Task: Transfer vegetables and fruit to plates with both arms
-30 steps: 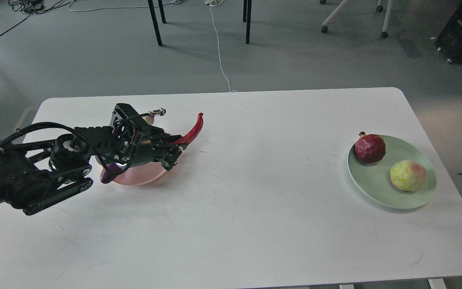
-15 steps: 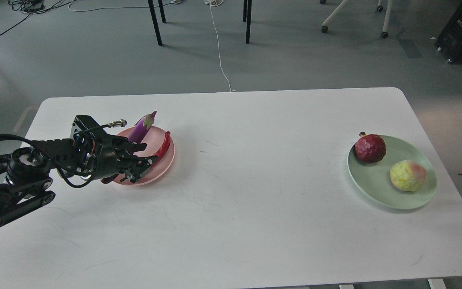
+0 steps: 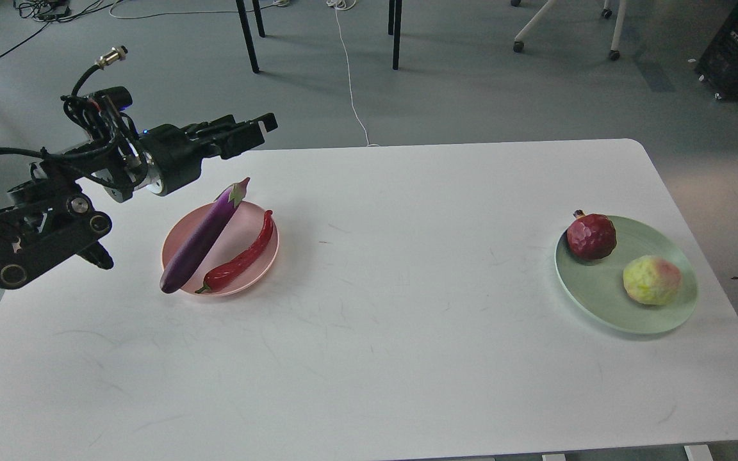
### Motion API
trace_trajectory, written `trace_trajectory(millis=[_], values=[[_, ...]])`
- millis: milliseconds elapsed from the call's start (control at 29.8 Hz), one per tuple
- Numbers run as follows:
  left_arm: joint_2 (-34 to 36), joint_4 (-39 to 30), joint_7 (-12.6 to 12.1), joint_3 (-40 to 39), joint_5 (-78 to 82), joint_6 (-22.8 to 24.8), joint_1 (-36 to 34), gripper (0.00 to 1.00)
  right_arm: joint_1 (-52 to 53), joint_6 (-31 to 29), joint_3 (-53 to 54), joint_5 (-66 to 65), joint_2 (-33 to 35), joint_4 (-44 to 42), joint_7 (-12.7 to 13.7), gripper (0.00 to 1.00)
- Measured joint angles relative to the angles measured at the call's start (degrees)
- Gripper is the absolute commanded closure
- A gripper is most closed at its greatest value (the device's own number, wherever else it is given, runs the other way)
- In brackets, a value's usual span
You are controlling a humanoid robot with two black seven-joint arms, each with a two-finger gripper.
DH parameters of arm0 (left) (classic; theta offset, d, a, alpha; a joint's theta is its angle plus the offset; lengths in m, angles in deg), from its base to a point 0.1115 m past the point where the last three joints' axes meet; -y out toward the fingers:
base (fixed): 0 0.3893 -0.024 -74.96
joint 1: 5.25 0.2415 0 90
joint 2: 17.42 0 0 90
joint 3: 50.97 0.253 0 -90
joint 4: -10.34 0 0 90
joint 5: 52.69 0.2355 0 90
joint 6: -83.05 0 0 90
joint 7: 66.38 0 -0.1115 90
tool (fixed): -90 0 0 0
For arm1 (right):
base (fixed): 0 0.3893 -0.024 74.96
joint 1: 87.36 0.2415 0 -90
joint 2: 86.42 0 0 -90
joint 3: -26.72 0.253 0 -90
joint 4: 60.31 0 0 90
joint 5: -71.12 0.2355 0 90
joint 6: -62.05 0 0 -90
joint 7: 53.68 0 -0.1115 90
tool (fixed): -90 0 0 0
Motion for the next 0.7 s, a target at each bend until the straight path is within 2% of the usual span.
trace_trajectory(millis=[67, 134, 235, 336, 436, 570, 705], values=[[-2.6, 1.8, 0.2, -0.4, -7.9, 0.0, -1.3, 0.02, 1.4, 0.4, -0.1, 0.0, -0.1, -0.1, 0.1, 0.01], [-4.7, 3.7, 0.6, -1.4, -15.0, -0.1, -2.2, 0.02, 3.8, 3.7, -0.5, -0.1, -0.6, -0.5, 0.2, 0.01], [-7.4, 7.2, 1.0, -6.3, -25.1, -0.1, -2.6, 0.02, 6.8, 9.3, -0.8, -0.3, -2.3, -0.7, 0.3, 0.01], [-11.0, 11.9, 1.2, -11.9, -34.4, 0.5, -2.6, 0.02, 7.9, 10.5, -0.7, -0.3, -3.9, -0.2, 0.6, 0.01], [-13.3, 16.4, 1.2, -15.7, -44.2, 3.6, -2.4, 0.02, 8.3, 8.9, 0.3, 0.0, -5.6, 0.1, 1.7, 0.01], [-14.0, 22.5, 0.9, -17.7, -59.3, 10.1, -1.3, 0.02, 9.3, 7.6, 5.2, 0.2, -9.5, -0.2, 4.3, 0.01], [-14.2, 26.4, 0.7, -18.3, -72.0, 14.5, 2.8, 0.01, 9.3, 7.1, 8.9, 0.2, -12.0, -0.6, 6.1, 0.01]])
